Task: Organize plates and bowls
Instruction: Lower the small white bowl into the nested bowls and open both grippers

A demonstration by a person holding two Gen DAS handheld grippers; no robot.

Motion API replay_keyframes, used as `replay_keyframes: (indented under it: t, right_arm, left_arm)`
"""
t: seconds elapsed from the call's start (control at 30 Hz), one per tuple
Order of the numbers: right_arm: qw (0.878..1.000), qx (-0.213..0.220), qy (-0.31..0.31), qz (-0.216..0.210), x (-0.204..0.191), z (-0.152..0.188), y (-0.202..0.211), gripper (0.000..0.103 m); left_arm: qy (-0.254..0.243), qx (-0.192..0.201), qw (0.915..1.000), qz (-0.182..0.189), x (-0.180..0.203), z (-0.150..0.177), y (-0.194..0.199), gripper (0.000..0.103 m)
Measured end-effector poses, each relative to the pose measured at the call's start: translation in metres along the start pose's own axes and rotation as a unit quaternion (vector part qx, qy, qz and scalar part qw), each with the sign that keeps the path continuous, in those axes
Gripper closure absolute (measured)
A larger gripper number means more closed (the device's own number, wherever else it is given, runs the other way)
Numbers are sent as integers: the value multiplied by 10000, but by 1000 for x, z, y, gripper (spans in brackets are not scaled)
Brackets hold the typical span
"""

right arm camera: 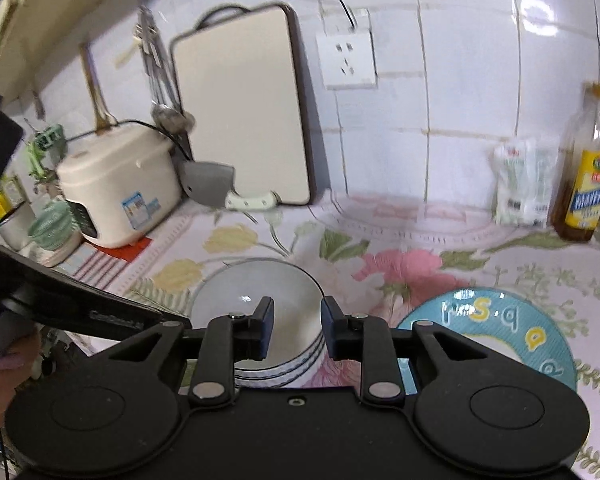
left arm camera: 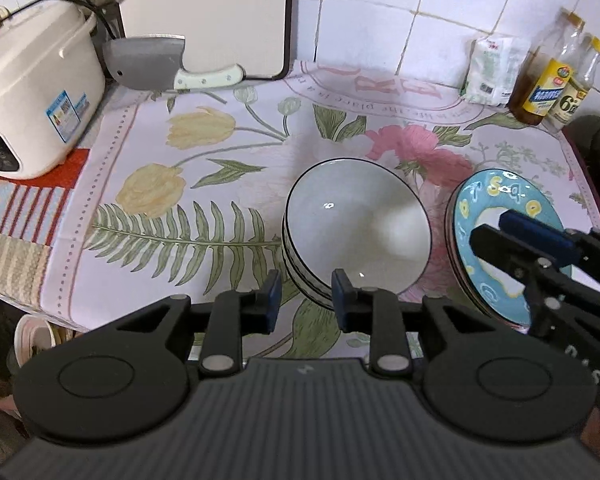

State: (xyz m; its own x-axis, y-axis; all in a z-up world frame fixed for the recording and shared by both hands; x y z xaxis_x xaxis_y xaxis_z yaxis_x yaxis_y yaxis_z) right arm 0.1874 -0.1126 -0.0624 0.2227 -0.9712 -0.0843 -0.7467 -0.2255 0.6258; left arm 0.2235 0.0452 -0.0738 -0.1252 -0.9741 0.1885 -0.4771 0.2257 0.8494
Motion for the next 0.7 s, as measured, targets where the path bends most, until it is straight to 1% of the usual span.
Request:
replay_keyframes:
  t: [0.23, 0.33, 0.4, 0.43, 0.53, 0.63, 0.7]
  right_arm:
    - [9985, 416, 293, -202, -6, 3, 41, 64]
    - [9971, 571, 390, -311, -6, 7, 57, 59]
    - [9963, 652, 438, -351, -6, 11, 66, 54]
    - [9959, 687, 472, -361, -6, 14, 69, 53]
    - [9952, 713, 534, -402, -8, 22, 76, 49]
    - [9957, 654, 521, -405, -11, 37, 75, 49]
    - [9960, 579, 511, -452, -15, 48, 70, 49]
  left_arm:
    - [5, 300, 9994, 179, 4, 12, 33, 76]
    - [35, 522, 9979, 378, 4, 19, 46, 75]
    - [55, 674, 9962, 555, 3, 24, 52, 74]
    - [64, 739, 9953, 630, 3, 27, 55, 74]
    - [71, 963, 9919, 827, 3, 38, 59, 74]
    - [71, 1194, 9886, 919, 4, 48, 59, 70]
    - [73, 1304, 9862, 1015, 4, 55, 57, 70]
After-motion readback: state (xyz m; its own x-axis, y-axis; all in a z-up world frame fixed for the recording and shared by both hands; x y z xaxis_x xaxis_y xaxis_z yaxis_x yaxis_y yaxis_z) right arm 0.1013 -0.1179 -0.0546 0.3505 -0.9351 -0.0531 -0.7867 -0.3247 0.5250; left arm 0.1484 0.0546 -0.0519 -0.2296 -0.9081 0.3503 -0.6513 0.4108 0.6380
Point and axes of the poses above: each gripper's, at about its wrist camera, not at the fingertips, and y roughly against the way its jaws point, x to its right, z to its underside, the point moved 2 cm from there along -y, roughly the way its jaws point, and after that the axes turned 7 degrees about z, right-handed, at the moved point
